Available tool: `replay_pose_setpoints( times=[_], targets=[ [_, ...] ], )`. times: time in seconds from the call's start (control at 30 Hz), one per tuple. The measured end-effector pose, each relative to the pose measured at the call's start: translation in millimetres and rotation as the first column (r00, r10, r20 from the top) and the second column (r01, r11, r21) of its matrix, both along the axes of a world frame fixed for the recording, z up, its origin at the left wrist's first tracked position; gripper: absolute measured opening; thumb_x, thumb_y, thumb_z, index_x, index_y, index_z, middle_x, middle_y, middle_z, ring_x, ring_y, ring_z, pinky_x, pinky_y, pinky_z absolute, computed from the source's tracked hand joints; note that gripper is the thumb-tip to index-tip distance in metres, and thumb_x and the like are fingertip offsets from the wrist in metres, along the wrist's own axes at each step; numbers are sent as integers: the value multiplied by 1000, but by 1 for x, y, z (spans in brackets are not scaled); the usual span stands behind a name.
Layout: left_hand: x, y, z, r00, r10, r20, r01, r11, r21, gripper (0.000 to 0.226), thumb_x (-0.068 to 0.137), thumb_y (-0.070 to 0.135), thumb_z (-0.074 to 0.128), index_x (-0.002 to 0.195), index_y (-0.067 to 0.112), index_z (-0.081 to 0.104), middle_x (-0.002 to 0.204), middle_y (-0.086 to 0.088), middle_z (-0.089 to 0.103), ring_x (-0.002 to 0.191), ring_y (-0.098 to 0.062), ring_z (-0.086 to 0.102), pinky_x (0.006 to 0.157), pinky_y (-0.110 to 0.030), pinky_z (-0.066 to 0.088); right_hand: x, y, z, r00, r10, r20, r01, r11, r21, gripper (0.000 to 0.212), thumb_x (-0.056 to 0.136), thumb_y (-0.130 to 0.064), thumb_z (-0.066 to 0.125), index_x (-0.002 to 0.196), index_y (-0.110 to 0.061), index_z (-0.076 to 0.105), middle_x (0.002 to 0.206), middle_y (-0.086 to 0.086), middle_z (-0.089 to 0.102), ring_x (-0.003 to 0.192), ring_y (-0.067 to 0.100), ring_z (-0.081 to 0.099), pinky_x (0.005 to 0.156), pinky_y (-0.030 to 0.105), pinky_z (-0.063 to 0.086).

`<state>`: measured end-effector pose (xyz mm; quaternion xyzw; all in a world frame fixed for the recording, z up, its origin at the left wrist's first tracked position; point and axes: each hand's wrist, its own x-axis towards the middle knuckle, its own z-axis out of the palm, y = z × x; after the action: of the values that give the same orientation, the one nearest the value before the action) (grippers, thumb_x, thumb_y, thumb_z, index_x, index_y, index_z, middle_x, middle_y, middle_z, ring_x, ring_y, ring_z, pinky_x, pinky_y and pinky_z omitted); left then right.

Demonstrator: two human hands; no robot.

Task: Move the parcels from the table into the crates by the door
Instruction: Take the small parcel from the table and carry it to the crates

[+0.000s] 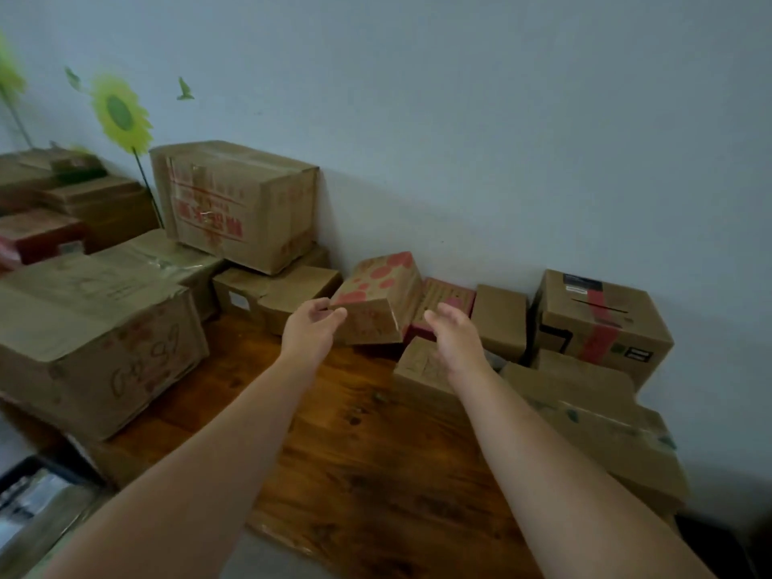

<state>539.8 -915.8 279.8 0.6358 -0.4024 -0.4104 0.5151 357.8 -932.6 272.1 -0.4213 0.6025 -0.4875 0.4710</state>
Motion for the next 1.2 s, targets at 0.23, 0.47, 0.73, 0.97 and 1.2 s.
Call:
replay_pose_setpoints(
  times=[0.23, 0.47, 0.73, 0.97, 1.2],
  targets=[
    [9, -92, -26, 1000, 4, 5, -5, 993, 119, 47, 93, 25, 57, 138, 17, 44, 132, -4, 53, 117, -21, 51, 83, -29, 42, 18, -102, -22, 1000, 31, 3, -31, 994, 106, 52, 94, -31, 56, 142, -19, 40, 146, 5, 42, 130, 25, 44, 97, 39, 42],
    [26, -160, -67, 999, 27, -34, -17, 964, 267, 58, 91, 33, 59, 142, 19, 36, 138, -5, 49, 122, -24, 48, 95, -37, 41, 38, -158, -53, 1000, -14, 16, 11, 979, 202, 59, 95, -35, 55, 147, -23, 32, 150, 4, 36, 133, 27, 40, 95, 37, 41],
    [33, -203, -93, 982, -159, -100, 185, 919, 349, 66, 91, 41, 57, 145, 16, 29, 142, -9, 41, 126, -31, 43, 104, -46, 38, 57, -176, -76, 994, -104, -38, 111, 965, 240, 50, 98, -45, 44, 144, -27, 39, 147, 3, 42, 131, 29, 42, 106, 48, 40],
    [56, -207, -65, 912, -319, -260, 361, 923, 133, 36, 91, 28, 60, 120, 27, 39, 115, 1, 52, 88, -8, 53, 62, -28, 43, 72, -172, -61, 974, -220, 48, 203, 950, 240, 51, 96, -57, 34, 138, -33, 48, 139, 2, 51, 126, 27, 48, 105, 49, 41],
    [84, -212, -28, 893, -394, -219, 392, 918, -55, 34, 89, 20, 63, 118, 28, 50, 104, 14, 57, 96, -10, 52, 68, -22, 40, 85, -174, -18, 986, -148, 71, 149, 989, -10, 63, 83, -68, 39, 134, -32, 49, 128, -1, 58, 117, 21, 55, 98, 48, 47]
  ],
)
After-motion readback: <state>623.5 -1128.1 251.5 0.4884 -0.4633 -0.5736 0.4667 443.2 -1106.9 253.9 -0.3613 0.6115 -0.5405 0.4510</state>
